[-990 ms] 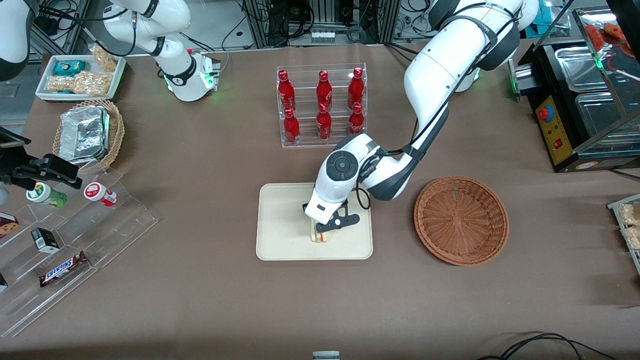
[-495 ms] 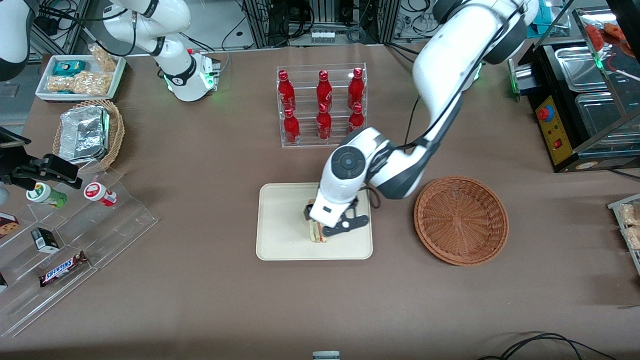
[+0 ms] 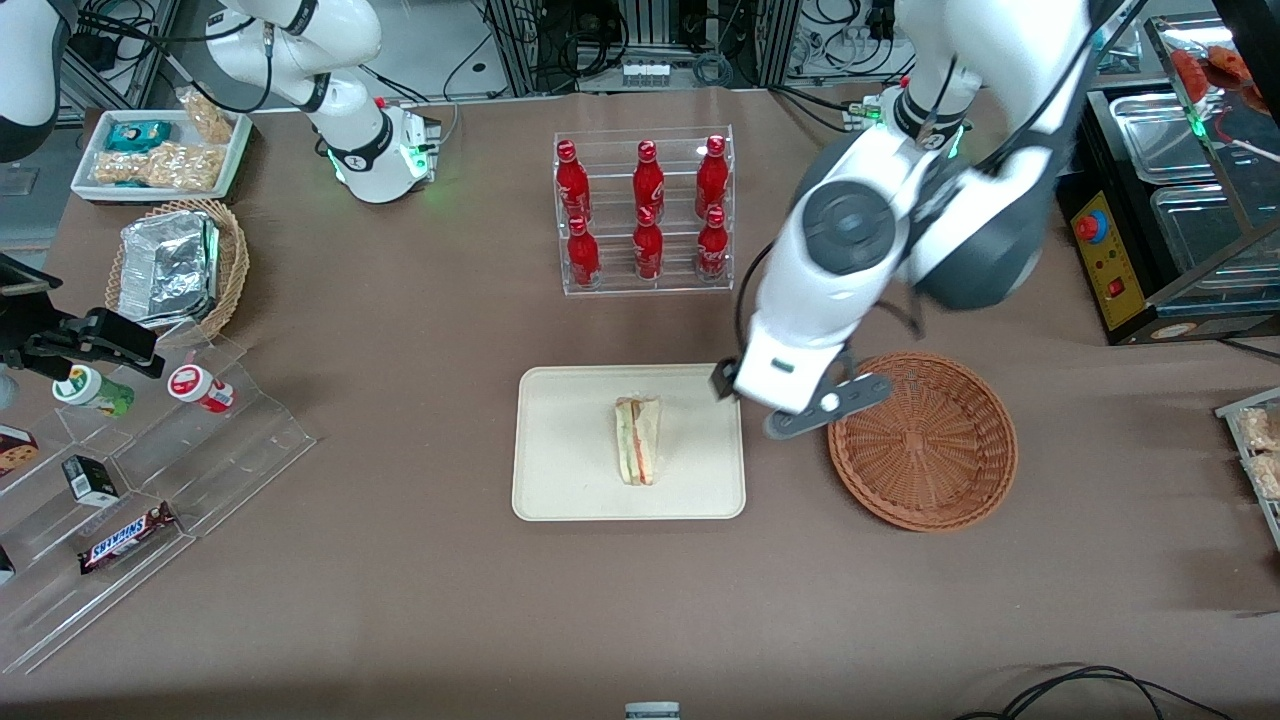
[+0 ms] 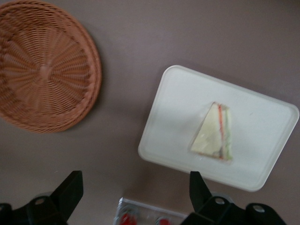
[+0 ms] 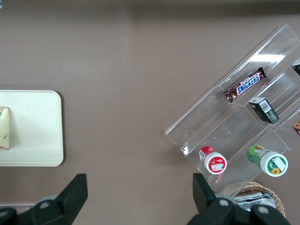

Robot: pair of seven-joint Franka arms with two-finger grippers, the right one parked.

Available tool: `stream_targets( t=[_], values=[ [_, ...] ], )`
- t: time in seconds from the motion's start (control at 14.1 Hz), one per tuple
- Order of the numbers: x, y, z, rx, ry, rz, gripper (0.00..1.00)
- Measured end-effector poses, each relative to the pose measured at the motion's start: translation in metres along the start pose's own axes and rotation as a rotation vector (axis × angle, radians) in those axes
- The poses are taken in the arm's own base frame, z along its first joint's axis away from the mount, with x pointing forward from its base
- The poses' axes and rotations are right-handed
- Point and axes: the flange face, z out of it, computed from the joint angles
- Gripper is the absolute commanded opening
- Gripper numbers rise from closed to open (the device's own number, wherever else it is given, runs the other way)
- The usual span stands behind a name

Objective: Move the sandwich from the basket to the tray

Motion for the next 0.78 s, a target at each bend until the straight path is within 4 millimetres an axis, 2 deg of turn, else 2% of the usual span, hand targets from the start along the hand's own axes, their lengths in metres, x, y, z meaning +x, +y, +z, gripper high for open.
stream_targets(
  t=[0.14,0.28,0.49,0.64,0.78],
  values=[
    [0.008,-0.053,-0.031,0.046,-0.054,0.018,1.00],
    [0.016,-0.107,-0.052,0.093,-0.100,-0.003,1.00],
    [0.026,-0.172,-0.055,0.123,-0.130,-0.031,1.00],
    [0.025,-0.207,-0.052,0.140,-0.152,-0.007,1.00],
    [0.020,-0.237,-0.058,0.149,-0.180,0.064,1.00]
  ],
)
